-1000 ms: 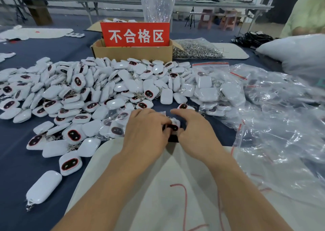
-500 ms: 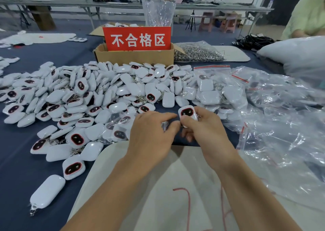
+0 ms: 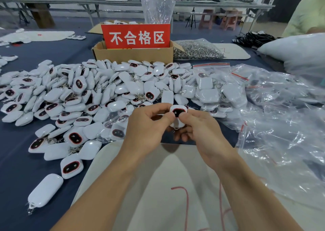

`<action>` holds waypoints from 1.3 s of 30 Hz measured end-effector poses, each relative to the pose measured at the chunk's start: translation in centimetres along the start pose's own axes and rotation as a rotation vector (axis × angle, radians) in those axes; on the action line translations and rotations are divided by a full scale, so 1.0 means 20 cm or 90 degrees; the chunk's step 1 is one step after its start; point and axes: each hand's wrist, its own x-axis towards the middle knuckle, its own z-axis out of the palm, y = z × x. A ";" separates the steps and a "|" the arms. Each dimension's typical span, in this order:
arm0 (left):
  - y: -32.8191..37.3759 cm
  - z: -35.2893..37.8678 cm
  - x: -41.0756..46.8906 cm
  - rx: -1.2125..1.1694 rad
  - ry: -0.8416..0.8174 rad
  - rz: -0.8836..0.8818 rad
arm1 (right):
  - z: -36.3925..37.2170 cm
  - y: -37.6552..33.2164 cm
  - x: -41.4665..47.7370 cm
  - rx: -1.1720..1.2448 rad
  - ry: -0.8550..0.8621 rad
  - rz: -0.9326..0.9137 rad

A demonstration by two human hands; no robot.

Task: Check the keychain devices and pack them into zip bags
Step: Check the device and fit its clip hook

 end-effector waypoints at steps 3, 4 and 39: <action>0.00 -0.01 0.00 0.003 0.003 0.000 | 0.02 0.01 0.00 -0.054 0.033 -0.015; 0.00 -0.01 0.00 -0.001 0.002 -0.004 | 0.02 0.01 -0.01 -0.072 0.041 -0.018; 0.01 -0.01 -0.03 0.344 0.181 0.135 | 0.05 0.02 -0.01 -0.289 0.213 -0.182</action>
